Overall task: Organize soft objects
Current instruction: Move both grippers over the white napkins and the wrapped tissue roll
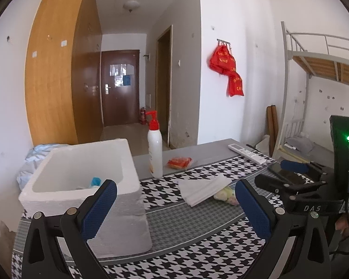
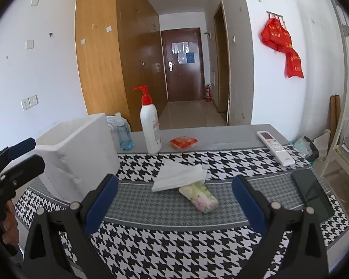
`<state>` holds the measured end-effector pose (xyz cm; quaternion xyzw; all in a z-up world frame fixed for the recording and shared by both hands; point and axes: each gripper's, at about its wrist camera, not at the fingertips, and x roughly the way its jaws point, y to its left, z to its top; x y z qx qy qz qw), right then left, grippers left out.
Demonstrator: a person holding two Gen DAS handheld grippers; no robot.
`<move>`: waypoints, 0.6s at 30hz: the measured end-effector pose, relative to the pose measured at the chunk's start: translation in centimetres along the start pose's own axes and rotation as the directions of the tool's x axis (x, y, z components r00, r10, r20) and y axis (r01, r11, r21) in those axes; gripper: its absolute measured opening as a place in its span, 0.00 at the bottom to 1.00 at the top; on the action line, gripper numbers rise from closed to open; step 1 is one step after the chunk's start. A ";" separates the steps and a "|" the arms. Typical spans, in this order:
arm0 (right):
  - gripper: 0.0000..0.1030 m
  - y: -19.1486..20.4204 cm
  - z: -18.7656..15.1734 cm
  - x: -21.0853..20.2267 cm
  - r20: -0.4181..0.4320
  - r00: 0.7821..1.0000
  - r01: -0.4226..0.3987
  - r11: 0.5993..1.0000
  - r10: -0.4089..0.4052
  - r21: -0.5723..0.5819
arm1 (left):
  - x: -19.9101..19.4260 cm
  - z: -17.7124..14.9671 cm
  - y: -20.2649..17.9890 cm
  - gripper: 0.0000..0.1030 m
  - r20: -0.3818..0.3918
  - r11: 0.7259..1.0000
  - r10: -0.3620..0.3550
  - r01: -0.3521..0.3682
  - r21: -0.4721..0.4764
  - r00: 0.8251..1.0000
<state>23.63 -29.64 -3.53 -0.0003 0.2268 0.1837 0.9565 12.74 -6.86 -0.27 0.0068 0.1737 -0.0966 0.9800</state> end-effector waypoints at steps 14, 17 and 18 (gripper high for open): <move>0.97 -1.4 -1.1 1.2 -0.030 1.000 0.003 1.000 -0.002 0.020 | 1.5 -0.4 -0.8 0.99 -0.027 1.000 -0.014 0.014 0.014 1.000; 0.97 -1.7 -1.3 1.4 -0.032 0.999 0.004 1.000 -0.004 0.016 | 1.9 -0.3 -1.1 0.99 -0.034 1.000 -0.015 0.016 0.018 0.999; 0.97 -1.8 -1.3 1.5 -0.035 0.999 0.005 1.000 -0.005 0.016 | 2.0 -0.3 -1.2 0.99 -0.035 1.000 -0.017 0.018 0.020 0.999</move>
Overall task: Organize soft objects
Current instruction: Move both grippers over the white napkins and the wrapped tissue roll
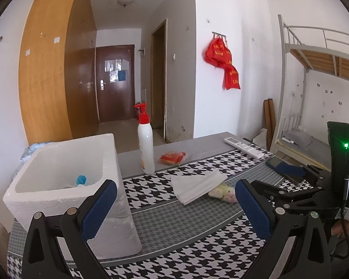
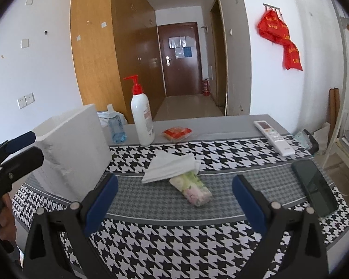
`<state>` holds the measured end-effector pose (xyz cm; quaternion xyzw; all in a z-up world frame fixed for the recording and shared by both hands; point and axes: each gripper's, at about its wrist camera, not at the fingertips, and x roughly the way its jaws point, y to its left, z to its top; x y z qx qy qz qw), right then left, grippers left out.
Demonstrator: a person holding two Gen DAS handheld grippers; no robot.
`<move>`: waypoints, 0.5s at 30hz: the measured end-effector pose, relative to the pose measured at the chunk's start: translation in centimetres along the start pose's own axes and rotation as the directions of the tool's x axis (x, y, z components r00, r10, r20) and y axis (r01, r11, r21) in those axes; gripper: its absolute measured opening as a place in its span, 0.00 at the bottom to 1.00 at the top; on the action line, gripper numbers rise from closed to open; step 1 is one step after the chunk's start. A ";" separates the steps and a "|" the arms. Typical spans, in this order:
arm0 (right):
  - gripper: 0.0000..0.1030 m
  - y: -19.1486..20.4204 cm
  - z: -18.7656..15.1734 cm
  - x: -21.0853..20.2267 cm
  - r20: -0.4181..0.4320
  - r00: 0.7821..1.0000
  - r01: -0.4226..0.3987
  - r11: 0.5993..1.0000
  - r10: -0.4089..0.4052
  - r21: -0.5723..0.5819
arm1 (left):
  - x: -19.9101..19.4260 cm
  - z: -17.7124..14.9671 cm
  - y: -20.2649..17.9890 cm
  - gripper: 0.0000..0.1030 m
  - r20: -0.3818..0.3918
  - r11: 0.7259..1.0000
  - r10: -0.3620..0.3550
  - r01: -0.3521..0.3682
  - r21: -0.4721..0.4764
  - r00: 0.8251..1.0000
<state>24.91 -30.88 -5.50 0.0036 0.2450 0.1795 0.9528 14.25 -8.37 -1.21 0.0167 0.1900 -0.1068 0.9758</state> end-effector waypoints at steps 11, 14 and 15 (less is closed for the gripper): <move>0.97 -1.3 -0.2 0.7 -0.016 1.000 0.015 1.000 -0.015 0.010 | 1.4 0.2 -1.1 0.99 -0.022 1.000 -0.012 0.012 0.006 1.000; 0.97 -1.6 -0.3 0.8 -0.018 1.000 0.022 1.000 -0.022 0.003 | 1.9 0.1 -1.2 0.99 -0.032 1.000 -0.014 0.014 0.004 0.999; 0.97 -1.7 -0.3 0.8 -0.017 1.000 0.025 1.000 -0.025 -0.002 | 2.2 0.1 -1.4 0.99 -0.038 1.000 -0.016 0.016 0.007 0.999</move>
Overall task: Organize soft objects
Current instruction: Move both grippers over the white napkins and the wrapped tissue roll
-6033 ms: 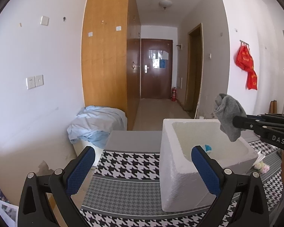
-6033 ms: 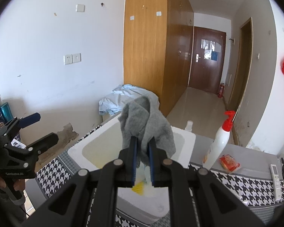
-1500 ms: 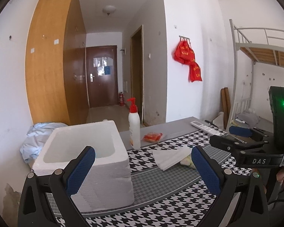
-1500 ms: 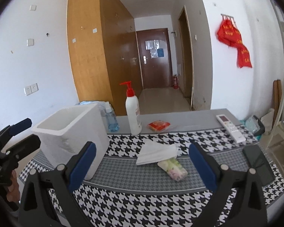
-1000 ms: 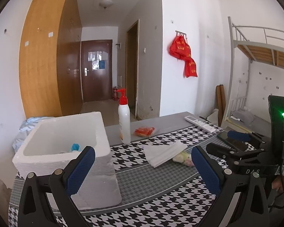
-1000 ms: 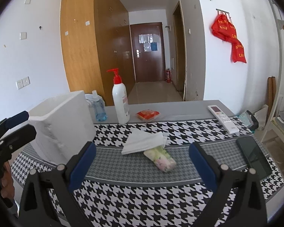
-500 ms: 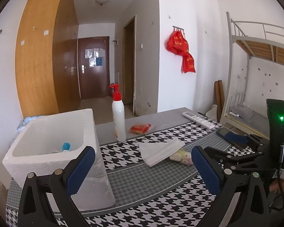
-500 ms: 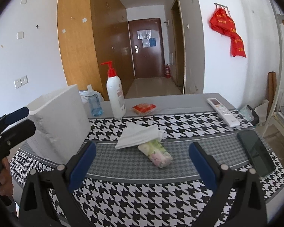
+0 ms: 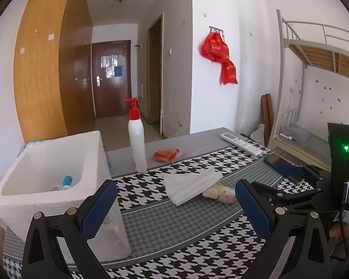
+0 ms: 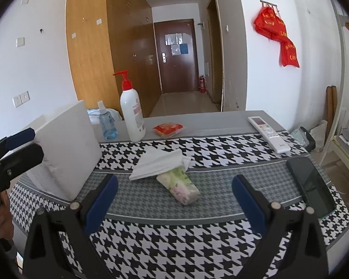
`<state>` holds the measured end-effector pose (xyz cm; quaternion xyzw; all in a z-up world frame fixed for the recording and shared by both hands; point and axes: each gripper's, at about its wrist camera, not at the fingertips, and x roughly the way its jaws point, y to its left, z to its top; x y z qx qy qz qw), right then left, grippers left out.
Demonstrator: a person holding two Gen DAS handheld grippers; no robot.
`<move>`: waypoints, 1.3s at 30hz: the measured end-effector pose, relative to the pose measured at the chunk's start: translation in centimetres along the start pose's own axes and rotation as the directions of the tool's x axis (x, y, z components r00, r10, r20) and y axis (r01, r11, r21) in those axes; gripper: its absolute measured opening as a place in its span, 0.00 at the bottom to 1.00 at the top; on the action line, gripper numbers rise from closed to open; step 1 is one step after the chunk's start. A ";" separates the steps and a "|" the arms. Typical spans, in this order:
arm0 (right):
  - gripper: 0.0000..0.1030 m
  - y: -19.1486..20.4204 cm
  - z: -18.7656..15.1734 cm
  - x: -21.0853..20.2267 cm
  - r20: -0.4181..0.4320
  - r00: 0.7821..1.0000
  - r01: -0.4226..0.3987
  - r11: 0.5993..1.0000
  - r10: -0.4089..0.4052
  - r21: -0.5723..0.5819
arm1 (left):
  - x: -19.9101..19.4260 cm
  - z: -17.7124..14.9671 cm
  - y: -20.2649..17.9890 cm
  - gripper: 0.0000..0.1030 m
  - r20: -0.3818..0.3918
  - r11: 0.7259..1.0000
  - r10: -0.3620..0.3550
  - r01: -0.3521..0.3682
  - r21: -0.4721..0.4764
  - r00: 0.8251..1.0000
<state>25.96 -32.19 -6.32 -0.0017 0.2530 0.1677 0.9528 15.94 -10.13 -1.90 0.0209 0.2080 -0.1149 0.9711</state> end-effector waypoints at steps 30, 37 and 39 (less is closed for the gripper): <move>0.97 -2.4 -0.6 2.5 -0.072 0.997 -0.013 1.000 0.013 0.000 | 5.4 -0.1 -1.8 0.99 -0.125 1.000 -0.022 0.024 0.015 0.992; 0.97 -3.0 -0.6 2.8 -0.089 0.996 0.005 1.000 -0.004 0.003 | 6.9 -0.1 -1.8 0.99 -0.157 1.000 -0.025 0.025 0.003 0.987; 0.97 -3.2 -0.6 2.8 -0.098 0.995 -0.001 1.000 0.001 -0.004 | 7.2 -0.1 -1.8 0.99 -0.163 1.000 -0.029 0.028 -0.008 0.986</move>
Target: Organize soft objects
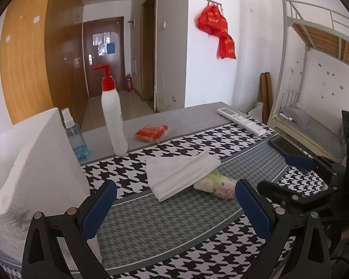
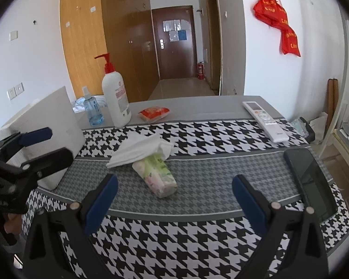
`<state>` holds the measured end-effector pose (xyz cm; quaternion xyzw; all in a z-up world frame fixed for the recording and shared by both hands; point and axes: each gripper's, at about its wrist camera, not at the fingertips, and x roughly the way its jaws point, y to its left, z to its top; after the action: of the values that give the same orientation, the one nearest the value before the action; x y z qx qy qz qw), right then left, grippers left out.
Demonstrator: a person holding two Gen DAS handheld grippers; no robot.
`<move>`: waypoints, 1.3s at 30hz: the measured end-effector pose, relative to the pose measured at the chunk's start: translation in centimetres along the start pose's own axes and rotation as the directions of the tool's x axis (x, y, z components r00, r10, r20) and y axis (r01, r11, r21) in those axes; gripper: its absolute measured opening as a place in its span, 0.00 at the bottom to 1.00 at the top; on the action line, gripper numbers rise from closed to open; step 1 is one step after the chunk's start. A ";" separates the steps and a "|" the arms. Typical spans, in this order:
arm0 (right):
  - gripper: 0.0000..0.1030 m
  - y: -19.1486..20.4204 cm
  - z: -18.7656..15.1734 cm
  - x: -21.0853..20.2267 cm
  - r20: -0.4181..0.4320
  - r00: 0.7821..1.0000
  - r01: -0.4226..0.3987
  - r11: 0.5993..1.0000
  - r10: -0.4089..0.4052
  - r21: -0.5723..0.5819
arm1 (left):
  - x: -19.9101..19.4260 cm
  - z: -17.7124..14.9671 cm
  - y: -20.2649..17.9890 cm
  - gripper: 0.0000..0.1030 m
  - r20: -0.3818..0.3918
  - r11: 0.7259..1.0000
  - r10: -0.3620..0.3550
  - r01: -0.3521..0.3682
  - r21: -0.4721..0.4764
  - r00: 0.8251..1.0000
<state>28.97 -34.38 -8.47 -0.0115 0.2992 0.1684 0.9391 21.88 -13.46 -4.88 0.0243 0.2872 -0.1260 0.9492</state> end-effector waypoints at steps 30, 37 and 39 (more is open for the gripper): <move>0.97 -0.8 0.3 1.2 -0.057 0.998 -0.045 0.997 0.041 -0.056 | 7.5 0.0 1.1 0.78 -0.109 0.998 -0.015 0.009 -0.059 0.994; 0.97 -1.0 0.3 1.8 -0.073 0.996 -0.051 0.997 0.046 -0.063 | 9.0 -0.4 1.5 0.69 -0.136 0.998 -0.005 -0.003 -0.060 0.991; 0.97 -1.0 0.3 1.9 -0.077 0.996 -0.054 0.996 0.049 -0.067 | 9.5 -0.5 1.6 0.64 -0.152 0.998 -0.011 0.001 -0.066 0.988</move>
<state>30.91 -34.67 -9.43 -0.0425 0.3288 0.2021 0.9215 29.61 -14.00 -10.60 0.0018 0.3631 -0.1170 0.9244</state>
